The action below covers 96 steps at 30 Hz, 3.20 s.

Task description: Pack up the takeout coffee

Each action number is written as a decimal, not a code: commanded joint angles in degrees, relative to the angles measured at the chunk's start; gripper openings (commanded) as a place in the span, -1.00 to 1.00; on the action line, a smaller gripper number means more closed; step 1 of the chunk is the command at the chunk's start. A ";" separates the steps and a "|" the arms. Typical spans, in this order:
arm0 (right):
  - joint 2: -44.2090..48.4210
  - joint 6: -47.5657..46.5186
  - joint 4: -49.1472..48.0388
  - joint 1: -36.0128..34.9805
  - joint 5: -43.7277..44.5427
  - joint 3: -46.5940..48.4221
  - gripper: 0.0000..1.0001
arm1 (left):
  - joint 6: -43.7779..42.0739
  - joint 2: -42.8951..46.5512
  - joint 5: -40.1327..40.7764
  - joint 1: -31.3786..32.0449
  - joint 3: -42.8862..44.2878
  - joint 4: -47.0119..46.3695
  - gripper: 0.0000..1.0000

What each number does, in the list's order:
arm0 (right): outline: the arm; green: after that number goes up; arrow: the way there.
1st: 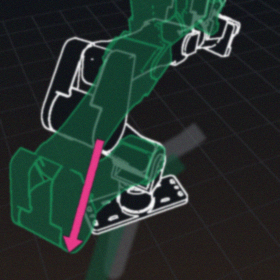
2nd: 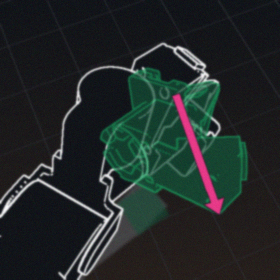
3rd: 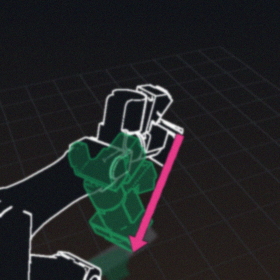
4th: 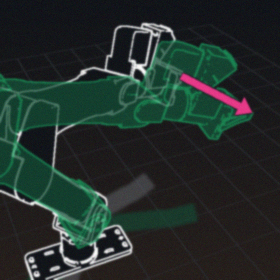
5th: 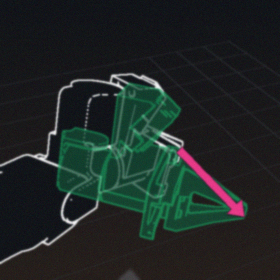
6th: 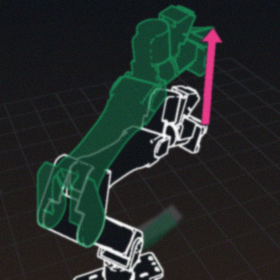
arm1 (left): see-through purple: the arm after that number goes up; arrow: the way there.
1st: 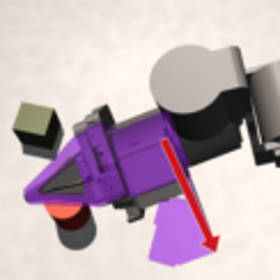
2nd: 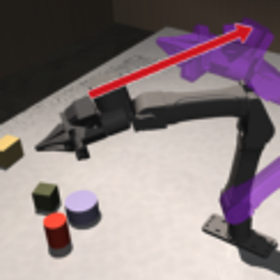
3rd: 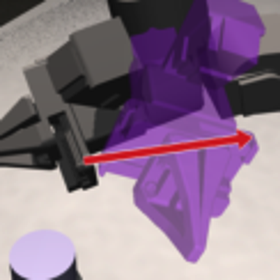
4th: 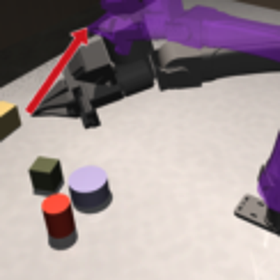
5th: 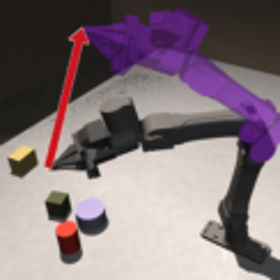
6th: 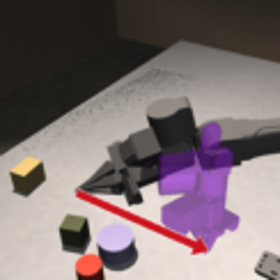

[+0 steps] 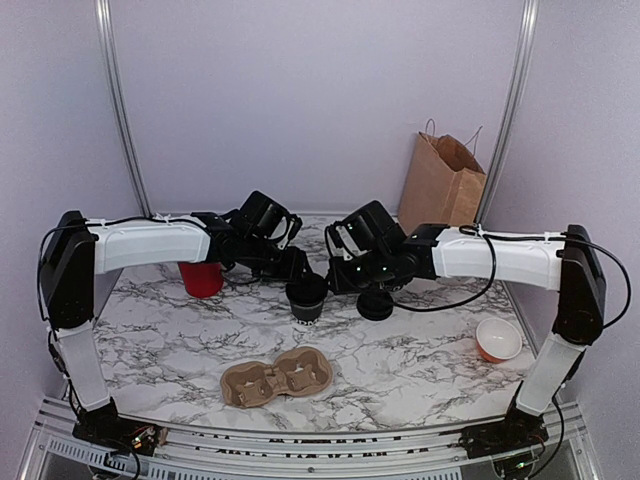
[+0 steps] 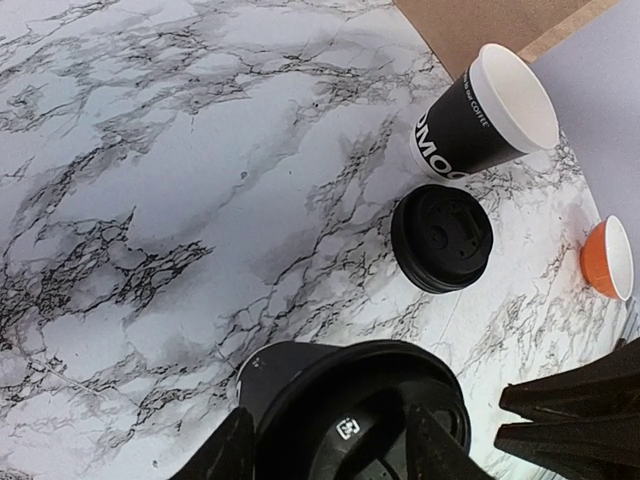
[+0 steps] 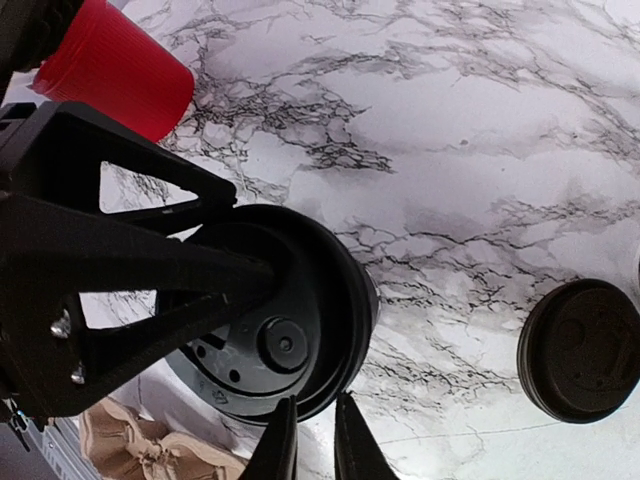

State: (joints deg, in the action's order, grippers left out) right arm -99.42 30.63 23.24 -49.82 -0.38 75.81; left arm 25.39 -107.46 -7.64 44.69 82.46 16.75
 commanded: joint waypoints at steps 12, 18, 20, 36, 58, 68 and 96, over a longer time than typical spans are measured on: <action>0.34 -3.21 0.74 1.25 -1.41 4.51 -0.58 | -2.97 1.82 3.11 -2.05 3.31 3.24 0.39; 0.86 -6.02 -2.13 6.17 -9.29 2.09 -0.55 | 0.91 6.21 2.49 -2.15 -0.45 3.63 0.28; 0.69 -7.27 -2.41 6.63 -10.34 2.12 -0.54 | 2.78 8.17 0.93 -1.80 -3.27 2.96 0.23; -7.22 -12.35 -1.62 7.47 -12.60 10.96 -0.52 | 11.13 11.77 2.98 3.30 -10.30 -0.28 -0.22; -9.76 -11.70 -2.19 5.30 -12.09 10.96 -0.61 | 9.24 5.80 4.69 2.76 -4.98 0.67 -0.48; -7.21 -8.91 -0.83 3.93 -9.90 8.90 -0.66 | 6.72 4.19 4.38 0.27 -2.67 2.16 -0.50; -0.65 -3.14 -6.81 7.11 -12.20 -2.22 -0.56 | 5.49 5.73 4.87 1.19 -4.67 3.16 0.09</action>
State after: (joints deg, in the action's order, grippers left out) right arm -99.24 26.68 19.42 -42.78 -10.31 73.54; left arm 30.70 -103.13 -3.44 45.47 78.28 19.66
